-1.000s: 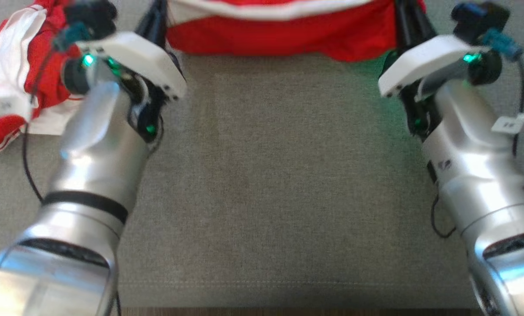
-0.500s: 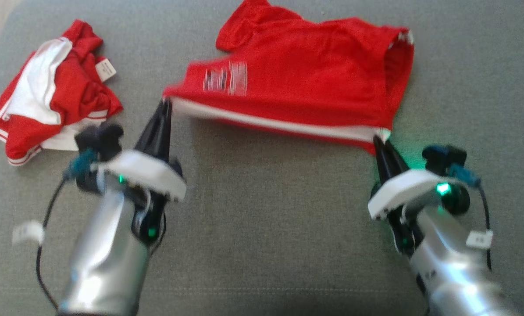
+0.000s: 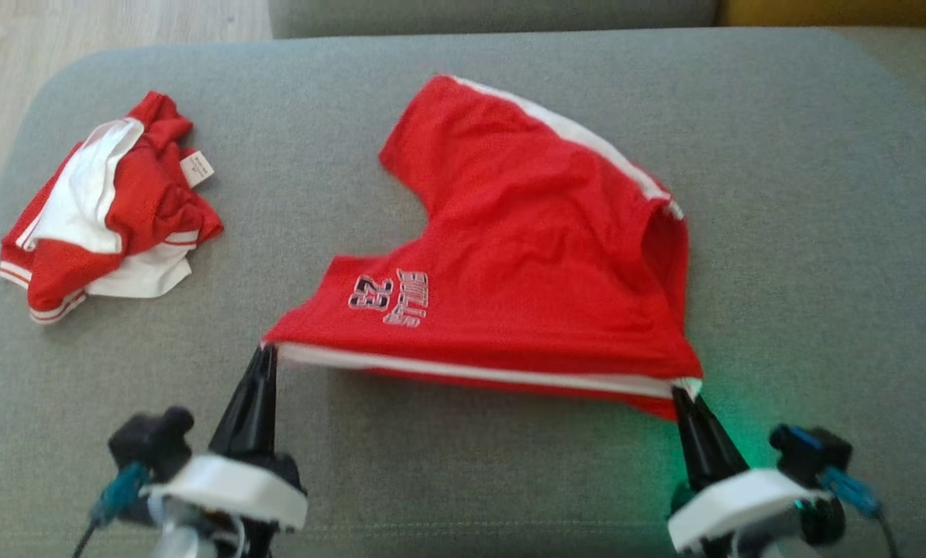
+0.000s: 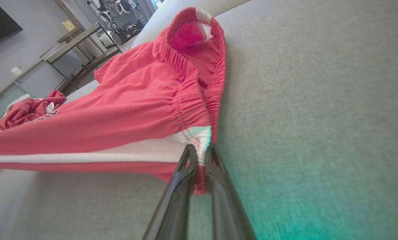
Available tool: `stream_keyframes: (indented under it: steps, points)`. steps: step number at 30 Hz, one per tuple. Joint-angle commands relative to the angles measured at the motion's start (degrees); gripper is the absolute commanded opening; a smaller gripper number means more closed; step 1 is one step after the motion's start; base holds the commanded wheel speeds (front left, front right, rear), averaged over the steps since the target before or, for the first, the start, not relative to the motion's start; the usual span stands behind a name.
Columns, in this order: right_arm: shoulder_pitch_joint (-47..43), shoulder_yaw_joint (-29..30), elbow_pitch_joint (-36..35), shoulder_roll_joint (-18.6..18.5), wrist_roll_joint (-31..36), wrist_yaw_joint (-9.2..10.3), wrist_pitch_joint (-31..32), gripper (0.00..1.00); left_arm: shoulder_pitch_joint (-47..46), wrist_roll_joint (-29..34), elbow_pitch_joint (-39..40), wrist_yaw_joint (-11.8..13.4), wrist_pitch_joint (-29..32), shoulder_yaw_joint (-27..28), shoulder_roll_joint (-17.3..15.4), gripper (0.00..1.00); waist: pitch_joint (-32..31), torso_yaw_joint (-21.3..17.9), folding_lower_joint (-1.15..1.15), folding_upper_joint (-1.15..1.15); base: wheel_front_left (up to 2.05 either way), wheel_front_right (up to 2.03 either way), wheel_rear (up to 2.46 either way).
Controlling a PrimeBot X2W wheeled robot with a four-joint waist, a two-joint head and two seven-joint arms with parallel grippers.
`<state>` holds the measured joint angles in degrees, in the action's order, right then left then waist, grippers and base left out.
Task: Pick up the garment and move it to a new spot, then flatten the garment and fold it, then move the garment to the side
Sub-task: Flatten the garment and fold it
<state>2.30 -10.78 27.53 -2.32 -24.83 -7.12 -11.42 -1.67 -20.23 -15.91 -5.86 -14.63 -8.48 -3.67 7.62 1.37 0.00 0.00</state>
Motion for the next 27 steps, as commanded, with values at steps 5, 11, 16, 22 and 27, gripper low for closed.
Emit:
stream_keyframes:
  steps: [5,11,16,22,27]
  points:
    - [-10.88,2.95,-14.37,-0.57,0.34,-0.36,5.27,0.00,5.78,-0.65,6.67,2.47,-0.07,4.40,-1.67,0.00,-2.20,-0.94,0.00,0.00,0.00,0.00,0.00]
    - [-18.81,3.50,-25.25,-0.56,-0.27,-0.36,10.64,0.00,9.12,-0.70,12.44,3.58,2.26,4.12,-2.12,0.00,-2.75,-1.34,0.00,0.00,0.00,0.00,0.00]
    - [-17.97,2.57,-28.19,-0.56,-1.77,-0.36,12.15,0.00,5.52,-0.25,14.12,2.50,4.21,3.37,-4.15,0.00,-2.00,-1.86,0.00,0.00,0.00,0.00,0.00]
    - [-14.09,2.72,-27.60,-0.56,-5.18,-0.36,10.52,0.00,-2.40,-0.06,12.33,0.64,6.21,1.36,-6.09,0.00,-0.07,-2.10,0.00,0.00,0.00,0.00,0.00]
    - [-8.15,2.45,-24.54,-0.56,-8.34,-0.36,7.83,0.00,-13.98,-0.15,7.38,-0.75,8.36,-2.13,-7.01,0.00,2.75,-2.04,0.00,0.00,0.00,0.00,0.00]
